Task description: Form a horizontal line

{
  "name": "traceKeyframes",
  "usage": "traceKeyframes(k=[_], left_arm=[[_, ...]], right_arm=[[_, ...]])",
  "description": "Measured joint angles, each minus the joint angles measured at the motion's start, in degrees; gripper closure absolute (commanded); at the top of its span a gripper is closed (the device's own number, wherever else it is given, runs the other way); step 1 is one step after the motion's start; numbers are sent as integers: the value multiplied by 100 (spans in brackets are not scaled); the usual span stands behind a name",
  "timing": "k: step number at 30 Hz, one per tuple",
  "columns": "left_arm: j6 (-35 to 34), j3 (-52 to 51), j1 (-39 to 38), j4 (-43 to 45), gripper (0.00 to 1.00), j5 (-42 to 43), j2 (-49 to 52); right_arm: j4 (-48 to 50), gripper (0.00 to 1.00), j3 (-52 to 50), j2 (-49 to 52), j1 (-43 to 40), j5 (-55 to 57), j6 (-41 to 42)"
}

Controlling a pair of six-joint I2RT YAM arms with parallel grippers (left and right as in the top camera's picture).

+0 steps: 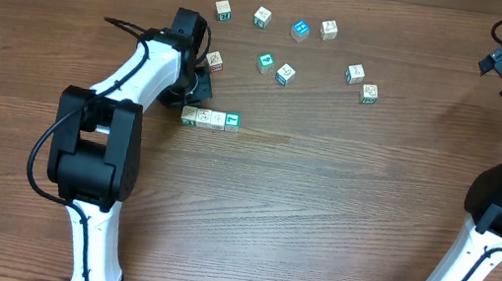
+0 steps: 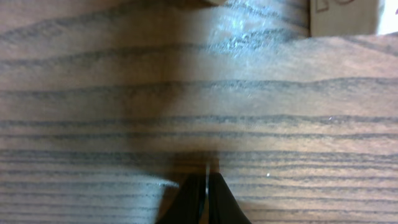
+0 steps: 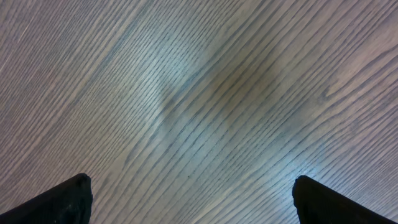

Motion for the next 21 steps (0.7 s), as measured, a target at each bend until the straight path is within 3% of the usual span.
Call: traceKeyframes(k=[13, 21], left_arm=[[-70, 4, -9, -63, 96, 4, -7], [-129, -20, -7, 352, 96, -170, -7]], right_arm=[[2, 0, 0, 0, 0, -2, 0], [4, 0, 0, 0, 0, 0, 2]])
